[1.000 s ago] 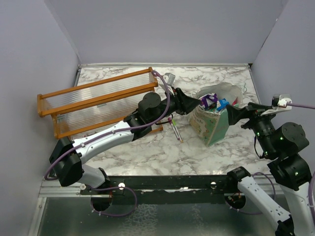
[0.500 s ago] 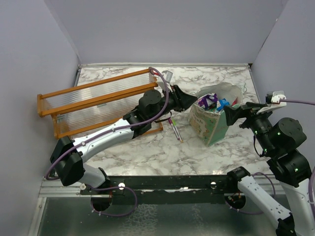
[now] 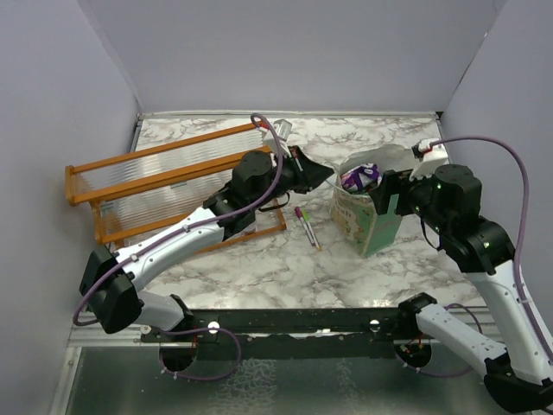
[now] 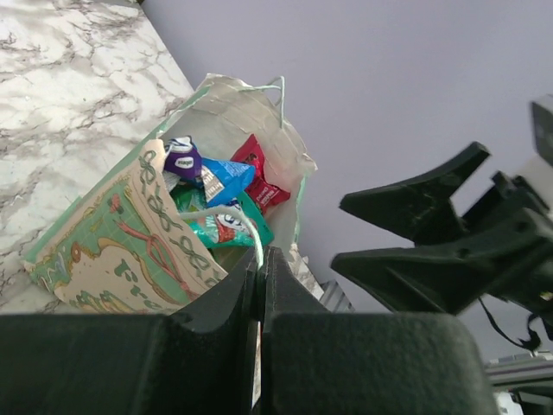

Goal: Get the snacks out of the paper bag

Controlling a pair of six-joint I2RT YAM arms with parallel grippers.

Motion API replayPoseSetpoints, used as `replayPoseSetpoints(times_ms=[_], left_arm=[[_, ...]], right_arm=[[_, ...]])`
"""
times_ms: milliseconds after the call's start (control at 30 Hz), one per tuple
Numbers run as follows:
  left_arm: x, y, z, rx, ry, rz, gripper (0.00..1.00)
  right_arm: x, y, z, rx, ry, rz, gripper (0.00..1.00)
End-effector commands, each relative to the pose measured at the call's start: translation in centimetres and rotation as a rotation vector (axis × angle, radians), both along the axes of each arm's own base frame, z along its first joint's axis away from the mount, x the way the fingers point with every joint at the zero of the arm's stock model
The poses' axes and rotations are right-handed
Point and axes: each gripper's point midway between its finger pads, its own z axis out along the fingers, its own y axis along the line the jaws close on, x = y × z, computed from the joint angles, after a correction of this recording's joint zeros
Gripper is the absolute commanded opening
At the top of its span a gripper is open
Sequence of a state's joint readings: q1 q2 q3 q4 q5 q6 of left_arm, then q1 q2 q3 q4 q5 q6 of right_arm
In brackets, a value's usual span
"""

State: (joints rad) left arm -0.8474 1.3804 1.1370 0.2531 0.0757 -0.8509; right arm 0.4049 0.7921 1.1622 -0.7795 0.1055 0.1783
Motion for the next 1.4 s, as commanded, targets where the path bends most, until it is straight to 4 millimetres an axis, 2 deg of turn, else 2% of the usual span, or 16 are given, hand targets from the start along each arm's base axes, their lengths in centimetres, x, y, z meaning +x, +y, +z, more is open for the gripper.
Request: replayPoseSetpoints(times_ms=[0, 333, 433, 567, 700, 867, 1000, 1100, 1267, 1367], left_arm=[[-1.8, 2.0, 3.2, -0.036, -0.037, -0.036, 0.0], [-2.4, 5.0, 3.1, 0.02, -0.015, -0.031, 0.0], [-1.9, 6.1, 2.3, 0.045, -0.003, -0.006, 0.0], [-0.7, 7.9, 2.2, 0.086, -0.009, 0.035, 0.0], [0.5, 8.3, 2.7, 0.125, -0.012, 0.036, 0.0], [1.1, 7.0, 3.8, 0.109, -0.02, -0.017, 0.0], [1.4, 5.6, 4.9, 0.073, -0.027, -0.073, 0.0], [1.1, 4.5, 6.8, 0.03, -0.055, -0.135, 0.0], [0.6, 2.7, 7.7, -0.015, -0.053, -0.24, 0.0], [0.4, 2.5, 8.4, -0.026, -0.069, -0.264, 0.0]], right_arm=[[-0.6, 0.7, -1.2, -0.014, 0.065, 0.05, 0.8], [-0.4, 2.7, -1.1, -0.014, 0.123, 0.152, 0.68], [-0.7, 3.5, -1.0, 0.006, 0.122, 0.199, 0.68], [-0.8, 4.0, -1.5, 0.004, 0.148, 0.227, 0.68], [-0.9, 4.3, -2.4, 0.008, 0.17, 0.242, 0.68], [-1.1, 5.0, -2.6, 0.035, 0.17, 0.273, 0.68], [-1.0, 4.8, -2.3, 0.032, 0.168, 0.262, 0.68], [-1.1, 4.7, -1.8, 0.033, 0.15, 0.259, 0.68], [-1.3, 4.4, -2.0, 0.04, 0.146, 0.242, 0.69], [-0.8, 3.6, -2.4, 0.026, 0.147, 0.187, 0.7]])
